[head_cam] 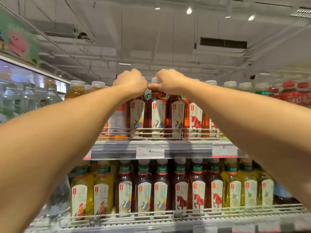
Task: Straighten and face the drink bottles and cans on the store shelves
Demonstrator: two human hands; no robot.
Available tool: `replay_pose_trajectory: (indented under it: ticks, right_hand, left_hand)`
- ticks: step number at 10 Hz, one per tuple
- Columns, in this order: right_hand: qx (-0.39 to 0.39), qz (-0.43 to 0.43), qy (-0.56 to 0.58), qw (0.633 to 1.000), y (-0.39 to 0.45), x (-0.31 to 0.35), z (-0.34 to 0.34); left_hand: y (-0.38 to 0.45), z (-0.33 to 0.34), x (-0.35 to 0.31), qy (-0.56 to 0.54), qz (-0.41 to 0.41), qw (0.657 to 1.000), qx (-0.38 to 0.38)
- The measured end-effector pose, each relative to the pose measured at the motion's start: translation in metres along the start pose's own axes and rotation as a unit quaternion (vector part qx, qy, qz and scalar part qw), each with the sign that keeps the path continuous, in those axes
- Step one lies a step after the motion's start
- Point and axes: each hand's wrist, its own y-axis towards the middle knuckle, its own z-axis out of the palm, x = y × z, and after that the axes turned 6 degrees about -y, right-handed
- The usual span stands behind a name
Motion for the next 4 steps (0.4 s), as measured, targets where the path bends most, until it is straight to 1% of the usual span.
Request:
replay_pose_trajectory:
  ticks: [1,2,3,4]
  right_hand:
    - [-0.008,0.005,0.004,1.0,-0.002,0.0,-0.001]
    - [-0.014,-0.002,-0.052,0.999,-0.009,0.004,0.001]
    - [-0.041,-0.019,-0.107,0.993,-0.03,0.014,0.004]
    - [-0.119,-0.081,-0.113,0.983,-0.053,0.017,-0.001]
  left_hand:
    - [0.0,0.0,0.002,-0.011,-0.002,1.0,0.012]
    - [-0.004,-0.002,0.001,-0.011,-0.013,1.0,0.017]
    - [-0.024,-0.008,-0.008,-0.013,-0.025,1.0,0.012]
    - [-0.049,-0.011,-0.024,0.0,-0.006,1.0,-0.017]
